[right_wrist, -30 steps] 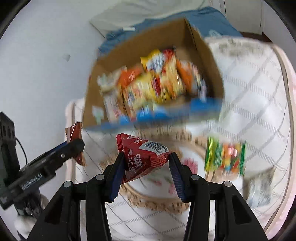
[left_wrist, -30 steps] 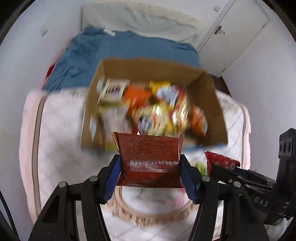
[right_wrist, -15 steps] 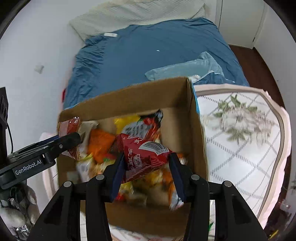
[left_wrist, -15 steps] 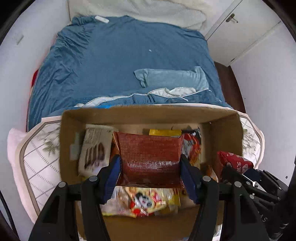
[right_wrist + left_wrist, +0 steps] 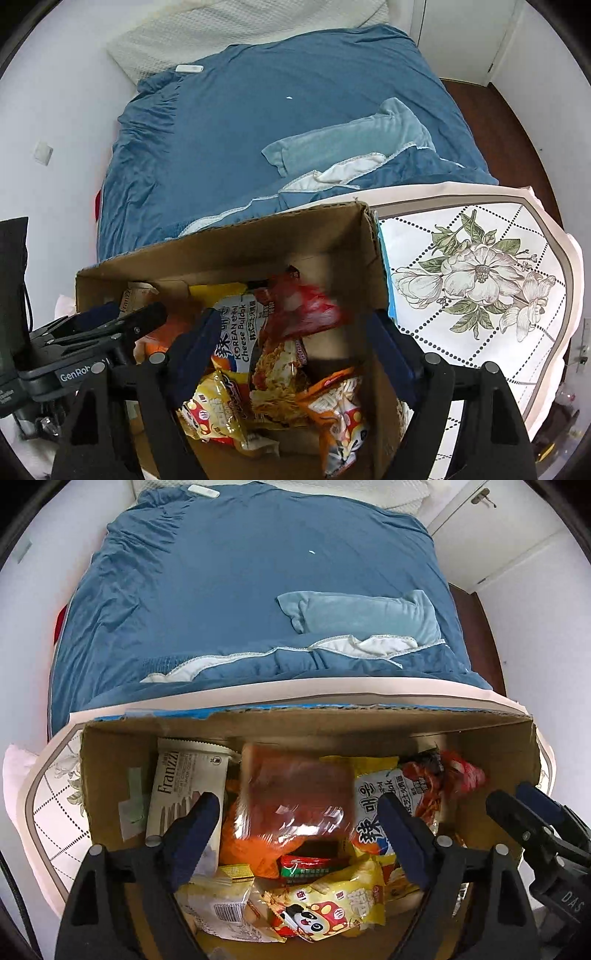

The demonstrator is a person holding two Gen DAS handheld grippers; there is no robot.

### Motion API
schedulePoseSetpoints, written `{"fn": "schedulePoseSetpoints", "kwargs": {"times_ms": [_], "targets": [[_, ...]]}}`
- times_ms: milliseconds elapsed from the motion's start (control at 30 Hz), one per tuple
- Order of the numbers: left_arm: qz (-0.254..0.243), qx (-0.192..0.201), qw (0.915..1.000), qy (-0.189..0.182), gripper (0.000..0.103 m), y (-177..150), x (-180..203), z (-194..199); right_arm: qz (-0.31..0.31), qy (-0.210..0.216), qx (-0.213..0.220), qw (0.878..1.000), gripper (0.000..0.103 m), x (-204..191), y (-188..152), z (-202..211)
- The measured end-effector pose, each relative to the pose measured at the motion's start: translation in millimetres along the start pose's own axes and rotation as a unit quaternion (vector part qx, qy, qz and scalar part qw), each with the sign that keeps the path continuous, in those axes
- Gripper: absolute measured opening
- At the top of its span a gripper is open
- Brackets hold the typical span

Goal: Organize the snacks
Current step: 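Carry both packets into the box and open both tools to drop them, then grasp the watermelon gum bag with the left tool while the right tool grasps the white Miz bag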

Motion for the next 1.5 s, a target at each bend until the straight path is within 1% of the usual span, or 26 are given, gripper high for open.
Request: {"fn": "schedulePoseSetpoints", "kwargs": {"times_ms": [33, 67, 100, 300, 433, 600, 767, 833, 967, 1167, 1300, 1433, 1500], "targets": [[0.001, 0.002, 1.0, 0.001, 0.091, 1, -1, 1, 0.002, -0.002, -0.001, 1.0, 0.085, 0, 0, 0], [0.001, 0.007, 1.0, 0.004, 0.095, 2, -2, 3, 0.003, -0.003, -0.002, 1.0, 0.086, 0, -1, -1], [0.0, 0.01, 0.9999, 0.005, 0.096, 2, -2, 4, 0.004, -0.004, -0.004, 1.0, 0.087, 0, -1, -1], [-0.005, 0.022, 0.9996, 0.015, 0.096, 1, -3, 12, 0.018, -0.018, -0.009, 1.0, 0.094, -3, -13, 0], [-0.005, 0.028, 0.9995, 0.012, 0.096, -8, -2, 20, 0.027, -0.029, -0.005, 0.999, 0.096, -4, -24, 6], [-0.01, 0.051, 0.9977, 0.044, 0.096, -24, -2, 40, 0.042, -0.039, 0.007, 0.998, 0.097, -3, -38, 21], [-0.011, 0.081, 0.9946, 0.065, 0.096, -50, 1, 63, 0.058, -0.044, 0.029, 0.997, 0.097, -4, -59, 42], [-0.013, 0.096, 0.9924, 0.076, 0.096, -65, 3, 74, 0.064, -0.046, 0.041, 0.996, 0.097, -2, -68, 50], [-0.012, 0.12, 0.989, 0.085, 0.096, -97, 8, 90, 0.072, -0.052, 0.072, 0.993, 0.097, 1, -90, 68], [-0.013, 0.152, 0.9832, 0.1, 0.096, -140, 19, 113, 0.076, -0.039, 0.106, 0.991, 0.097, 3, -126, 96], [-0.018, 0.173, 0.979, 0.107, 0.096, -162, 30, 130, 0.079, -0.029, 0.128, 0.988, 0.097, 5, -149, 117], [-0.023, 0.197, 0.9728, 0.119, 0.096, -182, 40, 149, 0.08, -0.021, 0.146, 0.986, 0.097, 7, -168, 137], [-0.022, 0.206, 0.9711, 0.118, 0.096, -195, 43, 157, 0.08, -0.02, 0.156, 0.984, 0.097, 9, -177, 148]]}}
Point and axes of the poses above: each gripper's, at about its wrist camera, not at the fingertips, and z roughly against the way its jaws point, x to its right, y to its top, the point moved 7 cm from there along -z, roughly the way its jaws point, and after that the axes turned 10 degrees about -z, right-handed, at the moved point
